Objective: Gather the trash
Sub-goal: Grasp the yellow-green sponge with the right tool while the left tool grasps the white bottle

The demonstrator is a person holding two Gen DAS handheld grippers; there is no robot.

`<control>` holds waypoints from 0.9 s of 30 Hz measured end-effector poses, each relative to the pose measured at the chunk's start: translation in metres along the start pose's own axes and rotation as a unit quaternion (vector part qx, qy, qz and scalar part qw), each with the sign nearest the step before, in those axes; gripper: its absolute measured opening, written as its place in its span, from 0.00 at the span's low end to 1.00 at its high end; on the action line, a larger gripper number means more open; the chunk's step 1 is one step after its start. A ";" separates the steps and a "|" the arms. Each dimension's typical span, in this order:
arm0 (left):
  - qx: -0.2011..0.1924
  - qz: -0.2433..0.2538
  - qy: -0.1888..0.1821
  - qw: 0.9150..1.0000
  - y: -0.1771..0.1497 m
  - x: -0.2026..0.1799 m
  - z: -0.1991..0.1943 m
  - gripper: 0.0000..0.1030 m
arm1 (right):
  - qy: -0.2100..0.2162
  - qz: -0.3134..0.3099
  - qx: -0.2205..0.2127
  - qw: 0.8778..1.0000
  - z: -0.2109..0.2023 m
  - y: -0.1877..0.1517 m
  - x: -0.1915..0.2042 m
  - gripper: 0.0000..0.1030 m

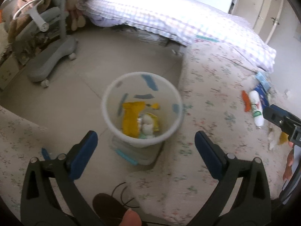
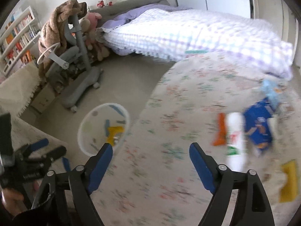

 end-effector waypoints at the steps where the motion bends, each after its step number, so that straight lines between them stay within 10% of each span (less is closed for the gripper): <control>1: 0.003 0.004 -0.008 1.000 0.000 -0.007 0.000 0.99 | -0.011 0.003 -0.003 1.000 -0.006 -0.004 -0.010 0.85; 15: 0.015 0.120 -0.064 0.991 -0.002 -0.130 0.011 0.99 | -0.101 0.115 0.009 0.988 -0.052 -0.058 -0.170 0.87; 27: 0.045 0.152 -0.078 0.984 0.013 -0.237 0.043 0.99 | -0.037 0.205 0.039 0.977 -0.064 -0.098 -0.262 0.77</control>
Point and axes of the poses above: each gripper's, at about its wrist camera, not at the fingertips, and z roughly the way its jaws point, x to its left, y to its top, the point moved 1 cm from there along z, roughly the way its jaws point, and after that the axes turned 11 degrees about x, right-handed, at the moved point
